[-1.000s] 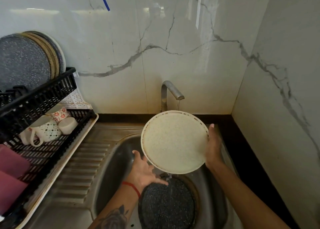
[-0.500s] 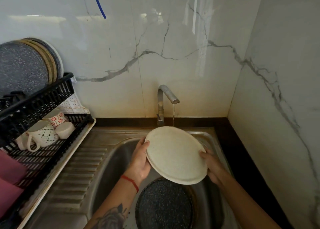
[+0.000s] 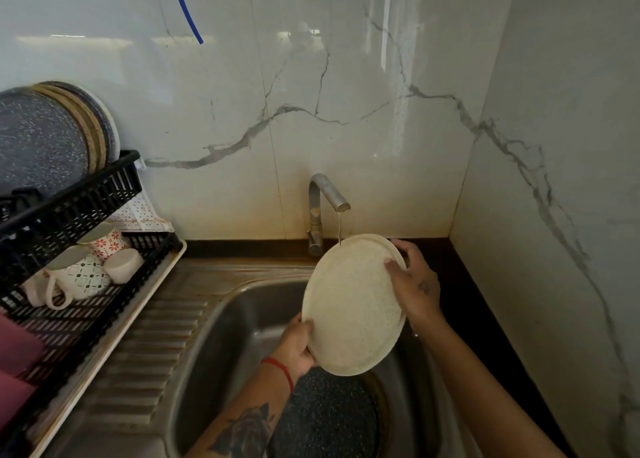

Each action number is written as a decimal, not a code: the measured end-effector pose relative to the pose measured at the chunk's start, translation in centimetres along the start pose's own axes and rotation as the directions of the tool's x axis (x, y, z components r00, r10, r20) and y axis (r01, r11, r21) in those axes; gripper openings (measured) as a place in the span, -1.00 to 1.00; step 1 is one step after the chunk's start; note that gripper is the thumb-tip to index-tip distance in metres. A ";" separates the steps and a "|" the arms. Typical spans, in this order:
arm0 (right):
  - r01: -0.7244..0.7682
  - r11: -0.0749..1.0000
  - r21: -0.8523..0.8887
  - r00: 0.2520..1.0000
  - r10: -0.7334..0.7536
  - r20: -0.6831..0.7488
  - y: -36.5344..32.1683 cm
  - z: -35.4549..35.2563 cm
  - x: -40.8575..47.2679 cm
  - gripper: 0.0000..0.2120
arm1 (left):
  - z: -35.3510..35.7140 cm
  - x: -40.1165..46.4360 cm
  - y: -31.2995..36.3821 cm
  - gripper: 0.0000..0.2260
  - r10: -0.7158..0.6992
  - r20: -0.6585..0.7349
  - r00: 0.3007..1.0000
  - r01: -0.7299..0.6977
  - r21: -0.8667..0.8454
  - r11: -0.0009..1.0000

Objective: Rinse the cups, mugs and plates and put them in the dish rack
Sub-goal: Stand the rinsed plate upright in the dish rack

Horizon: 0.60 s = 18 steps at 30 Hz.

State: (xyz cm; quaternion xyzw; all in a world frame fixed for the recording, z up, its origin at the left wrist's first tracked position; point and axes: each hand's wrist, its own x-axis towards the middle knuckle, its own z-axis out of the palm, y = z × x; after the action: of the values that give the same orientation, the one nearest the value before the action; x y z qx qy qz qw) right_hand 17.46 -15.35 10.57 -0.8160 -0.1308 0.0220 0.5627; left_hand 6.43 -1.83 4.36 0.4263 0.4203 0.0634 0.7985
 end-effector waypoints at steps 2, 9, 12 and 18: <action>-0.026 0.995 -0.099 1.000 0.027 0.005 -0.8 -0.3 0.7 -0.66 | 0.5 -0.3 -0.3 -0.68 -0.042 0.004 0.999 0.041 0.044 0.998; -0.254 0.967 0.026 0.965 0.252 0.070 4.5 -1.8 2.2 -0.66 | 0.4 -1.0 2.4 -0.68 0.124 0.007 0.992 -0.122 0.217 0.968; -0.334 0.939 0.086 0.931 0.314 0.186 7.1 -0.4 0.7 -0.57 | 0.1 -1.6 3.8 -0.67 0.306 0.033 0.952 -0.298 0.342 0.891; -0.436 0.863 0.255 0.897 0.395 0.197 7.1 2.6 -0.8 -0.41 | -1.3 -3.6 4.0 -0.61 0.449 0.177 0.876 -0.472 0.506 0.722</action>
State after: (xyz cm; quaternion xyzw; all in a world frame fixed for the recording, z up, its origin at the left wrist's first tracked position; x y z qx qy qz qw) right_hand 17.51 -15.50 3.00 -0.7290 0.0147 0.2185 0.6485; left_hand 4.17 -0.15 9.19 0.7231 0.2852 0.1312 0.6153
